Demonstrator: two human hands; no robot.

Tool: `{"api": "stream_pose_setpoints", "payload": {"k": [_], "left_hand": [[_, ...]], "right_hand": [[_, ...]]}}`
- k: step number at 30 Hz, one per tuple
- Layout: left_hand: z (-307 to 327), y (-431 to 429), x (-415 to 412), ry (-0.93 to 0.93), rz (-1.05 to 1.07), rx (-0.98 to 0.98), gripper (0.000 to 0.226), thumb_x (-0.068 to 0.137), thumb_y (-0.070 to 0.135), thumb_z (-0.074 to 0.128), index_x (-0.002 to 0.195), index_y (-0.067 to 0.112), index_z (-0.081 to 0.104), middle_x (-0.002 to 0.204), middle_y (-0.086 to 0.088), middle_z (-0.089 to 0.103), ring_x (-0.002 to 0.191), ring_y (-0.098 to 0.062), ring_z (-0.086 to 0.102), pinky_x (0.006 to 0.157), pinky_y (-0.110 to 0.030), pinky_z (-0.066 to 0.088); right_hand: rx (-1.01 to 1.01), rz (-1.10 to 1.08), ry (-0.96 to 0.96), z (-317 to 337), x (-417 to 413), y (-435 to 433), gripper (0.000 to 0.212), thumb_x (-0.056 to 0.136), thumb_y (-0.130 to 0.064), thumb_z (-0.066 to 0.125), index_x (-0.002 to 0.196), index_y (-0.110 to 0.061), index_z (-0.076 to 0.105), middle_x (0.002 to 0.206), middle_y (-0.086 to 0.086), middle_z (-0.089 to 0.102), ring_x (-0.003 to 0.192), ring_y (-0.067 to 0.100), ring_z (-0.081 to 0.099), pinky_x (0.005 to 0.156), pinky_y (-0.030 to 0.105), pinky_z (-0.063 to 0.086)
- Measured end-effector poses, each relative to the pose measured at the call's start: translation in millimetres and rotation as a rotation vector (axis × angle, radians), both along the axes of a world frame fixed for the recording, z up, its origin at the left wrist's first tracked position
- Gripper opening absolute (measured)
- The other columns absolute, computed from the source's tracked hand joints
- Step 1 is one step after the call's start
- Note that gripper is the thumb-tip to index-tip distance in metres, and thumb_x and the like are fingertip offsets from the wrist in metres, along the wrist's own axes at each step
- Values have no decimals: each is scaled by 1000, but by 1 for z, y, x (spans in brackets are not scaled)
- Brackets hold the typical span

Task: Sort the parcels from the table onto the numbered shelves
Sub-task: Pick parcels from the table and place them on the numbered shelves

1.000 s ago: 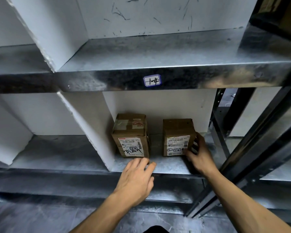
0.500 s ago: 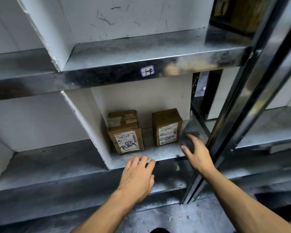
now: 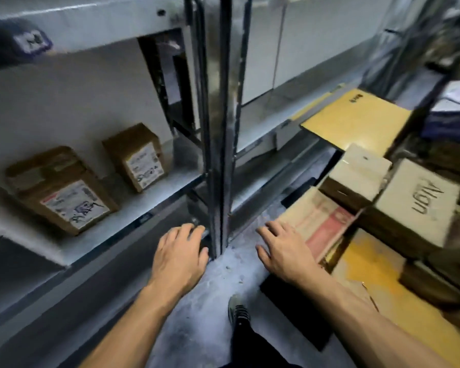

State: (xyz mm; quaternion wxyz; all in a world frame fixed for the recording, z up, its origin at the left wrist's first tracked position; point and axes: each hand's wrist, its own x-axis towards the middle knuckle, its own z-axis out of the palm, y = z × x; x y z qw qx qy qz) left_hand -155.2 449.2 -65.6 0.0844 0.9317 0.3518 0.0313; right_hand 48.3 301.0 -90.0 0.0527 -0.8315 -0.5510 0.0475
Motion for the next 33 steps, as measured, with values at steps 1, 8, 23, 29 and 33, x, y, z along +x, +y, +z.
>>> {"api": "stream_pose_setpoints", "payload": {"k": [1,8,23,29,33], "left_hand": [[-2,-7,11,-7,-44,-3,47,89,40,55,132,22,53,130,0,55,116,-27,51,100,-41,40],[-5,-63,92,-79,-351,-7,43,86,39,56,126,22,56,121,3,57,109,-24,54,95,-39,45],[-48,-223,216,84,-647,-66,45,92,45,41,134,27,40,130,1,45,114,-23,46,98,-37,39],[-72,-248,204,49,-394,-359,50,97,48,42,144,35,34,154,4,21,136,-20,28,109,-34,34],[-77,-257,195,-5,-277,-512,51,99,50,39,148,43,26,150,5,31,137,-17,33,109,-33,34]], "right_hand": [[-16,-37,-21,0,4,-18,43,89,-46,41,117,-18,56,117,10,58,106,35,56,86,45,51],[-50,-345,-127,4,29,-114,38,85,-46,45,111,-23,62,108,4,63,99,29,61,76,38,52],[-26,-361,13,-48,83,-247,50,88,-56,40,127,-32,59,131,1,61,121,26,59,78,42,59],[125,-371,222,-62,93,-276,50,91,-58,46,130,-28,58,146,14,44,137,34,41,103,46,49],[203,-509,458,-69,88,-279,55,93,-59,55,142,-36,47,163,4,9,148,28,14,118,46,29]]}}
